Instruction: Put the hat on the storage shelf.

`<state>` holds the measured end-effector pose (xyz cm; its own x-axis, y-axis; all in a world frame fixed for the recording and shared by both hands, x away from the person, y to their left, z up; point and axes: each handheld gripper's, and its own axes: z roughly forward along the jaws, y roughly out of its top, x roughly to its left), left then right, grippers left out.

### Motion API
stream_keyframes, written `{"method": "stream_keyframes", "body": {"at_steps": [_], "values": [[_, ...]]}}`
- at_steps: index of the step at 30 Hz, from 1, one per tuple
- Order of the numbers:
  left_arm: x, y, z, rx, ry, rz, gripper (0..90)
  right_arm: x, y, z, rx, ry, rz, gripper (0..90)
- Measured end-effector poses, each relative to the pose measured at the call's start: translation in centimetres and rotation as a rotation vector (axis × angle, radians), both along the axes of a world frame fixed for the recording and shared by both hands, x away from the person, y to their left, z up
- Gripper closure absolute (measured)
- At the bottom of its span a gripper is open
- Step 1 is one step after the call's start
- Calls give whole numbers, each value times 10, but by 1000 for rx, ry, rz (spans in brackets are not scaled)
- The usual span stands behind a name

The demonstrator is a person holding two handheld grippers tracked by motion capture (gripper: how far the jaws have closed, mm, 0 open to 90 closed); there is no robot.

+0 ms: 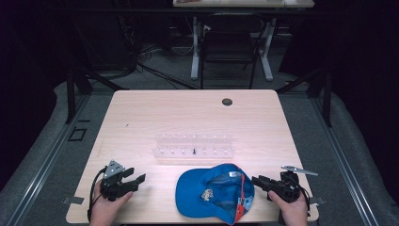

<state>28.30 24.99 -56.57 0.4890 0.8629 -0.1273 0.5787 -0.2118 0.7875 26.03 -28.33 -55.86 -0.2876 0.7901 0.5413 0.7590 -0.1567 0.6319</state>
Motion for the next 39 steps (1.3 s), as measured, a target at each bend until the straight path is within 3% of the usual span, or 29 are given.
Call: {"method": "stream_keyframes", "body": {"at_steps": [4, 6, 9, 12, 15, 26, 39], "values": [[0, 2, 1, -1, 5, 11, 422, -1, 1, 0, -41, -12, -14, 510], [0, 2, 1, 1, 5, 14, 424, -1, 1, 1, -34, 22, -16, 510], [0, 2, 1, 0, 4, 15, 431, -1, 1, 1, -29, 31, -11, 524], [0, 3, 0, -6, 9, 12, 432, 0, 1, 2, 0, 48, 4, 551], [0, 3, 0, -12, 7, 11, 432, 0, 3, 4, 70, 84, 41, 574], [0, 2, 1, -5, 20, 1, 436, 3, 16, 4, 101, 158, 114, 580], [-1, 1, 0, -5, 16, -1, 435, 10, 28, -5, 141, 252, 143, 581]]}}
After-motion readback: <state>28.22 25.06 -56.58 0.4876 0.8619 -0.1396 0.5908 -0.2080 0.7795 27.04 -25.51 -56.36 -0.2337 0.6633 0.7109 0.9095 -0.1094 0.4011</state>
